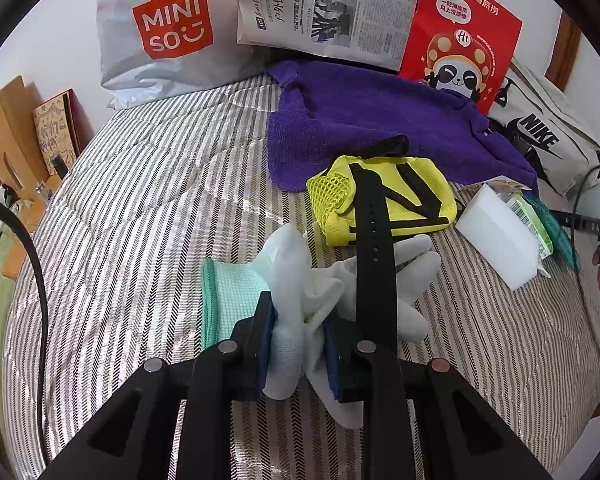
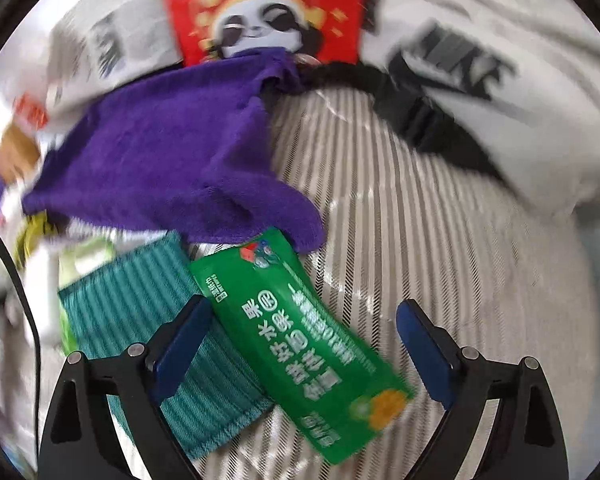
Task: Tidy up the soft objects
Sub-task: 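Grasp the green snack packet with the right tool while the left holds the gloves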
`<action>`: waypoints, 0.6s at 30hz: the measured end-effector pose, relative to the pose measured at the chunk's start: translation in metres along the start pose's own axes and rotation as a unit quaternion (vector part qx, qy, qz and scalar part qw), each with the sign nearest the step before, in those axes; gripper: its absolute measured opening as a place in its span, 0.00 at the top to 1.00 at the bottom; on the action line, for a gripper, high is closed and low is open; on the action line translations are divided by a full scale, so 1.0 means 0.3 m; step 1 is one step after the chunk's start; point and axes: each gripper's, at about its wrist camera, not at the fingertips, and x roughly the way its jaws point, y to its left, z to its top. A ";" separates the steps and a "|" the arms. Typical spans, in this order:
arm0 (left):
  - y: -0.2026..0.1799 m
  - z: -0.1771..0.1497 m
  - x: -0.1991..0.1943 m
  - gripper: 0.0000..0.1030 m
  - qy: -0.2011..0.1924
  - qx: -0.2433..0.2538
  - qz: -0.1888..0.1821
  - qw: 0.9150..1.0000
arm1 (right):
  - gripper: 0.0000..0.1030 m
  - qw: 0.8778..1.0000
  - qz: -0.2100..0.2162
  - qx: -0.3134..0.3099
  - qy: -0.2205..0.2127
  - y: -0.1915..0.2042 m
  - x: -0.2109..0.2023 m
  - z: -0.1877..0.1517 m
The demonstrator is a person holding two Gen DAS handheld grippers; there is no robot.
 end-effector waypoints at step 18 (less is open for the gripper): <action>-0.004 -0.002 -0.002 0.77 0.000 0.004 -0.002 1.000 | 0.53 0.995 0.073 0.037 0.053 0.068 -0.017 -0.071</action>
